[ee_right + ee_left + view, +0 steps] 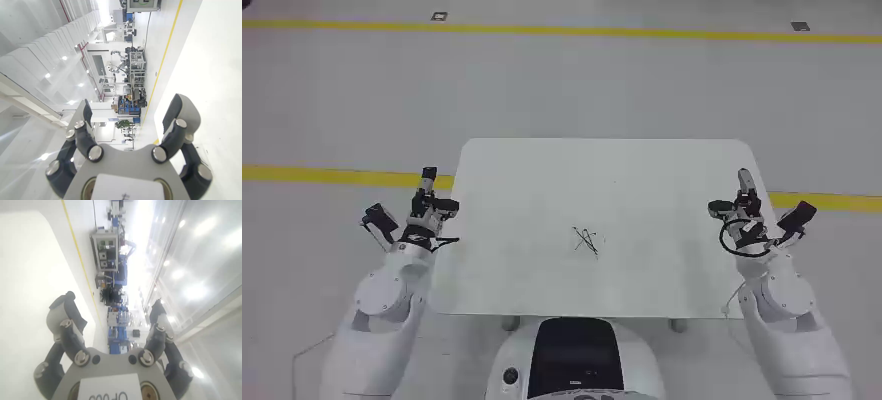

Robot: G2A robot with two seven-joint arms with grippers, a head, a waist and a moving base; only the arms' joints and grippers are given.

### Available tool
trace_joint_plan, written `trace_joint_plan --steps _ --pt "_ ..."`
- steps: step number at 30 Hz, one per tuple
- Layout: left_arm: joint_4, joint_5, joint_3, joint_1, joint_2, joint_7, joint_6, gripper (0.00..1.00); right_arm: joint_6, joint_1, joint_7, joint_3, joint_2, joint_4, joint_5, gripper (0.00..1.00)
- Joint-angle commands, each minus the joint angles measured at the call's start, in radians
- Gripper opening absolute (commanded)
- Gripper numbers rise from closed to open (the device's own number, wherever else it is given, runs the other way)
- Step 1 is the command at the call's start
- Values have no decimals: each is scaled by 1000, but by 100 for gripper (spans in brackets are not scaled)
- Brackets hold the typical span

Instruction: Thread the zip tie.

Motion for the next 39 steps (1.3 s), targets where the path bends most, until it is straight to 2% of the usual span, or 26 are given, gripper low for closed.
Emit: trace_joint_plan --steps 1,3,12,13,14,15,16,18,20,28,30,32,35,39 --pt "-7 67 19 -14 5 -59 57 100 0 0 0 0 0 0 0 100" --pt "-27 100 25 -22 7 -84 44 100 0 0 0 0 0 0 0 100" --pt "-27 100 25 -22 7 -84 44 100 0 0 0 0 0 0 0 100" --pt "-47 114 35 -28 8 -109 40 100 0 0 0 0 0 0 0 100" --pt "-63 155 50 -40 11 -156 48 100 0 0 0 0 0 0 0 100" --pt "-67 175 53 -53 13 -174 60 100 0 0 0 0 0 0 0 100" --pt "-80 241 61 -67 16 -193 74 100 0 0 0 0 0 0 0 100" --pt "-108 368 89 -79 22 -223 118 100 0 0 0 0 0 0 0 100" --pt "-147 437 117 -86 25 -254 158 100 0 0 0 0 0 0 0 100" --pt "-148 444 121 -87 25 -259 155 100 0 0 0 0 0 0 0 100" --pt "-154 472 147 -99 27 -297 147 100 0 0 0 0 0 0 0 100" --pt "-156 474 167 -124 28 -363 166 100 0 0 0 0 0 0 0 100" --pt "-133 506 227 -179 34 -542 261 100 0 0 0 0 0 0 0 100" --pt "-133 506 227 -179 34 -542 261 100 0 0 0 0 0 0 0 100"
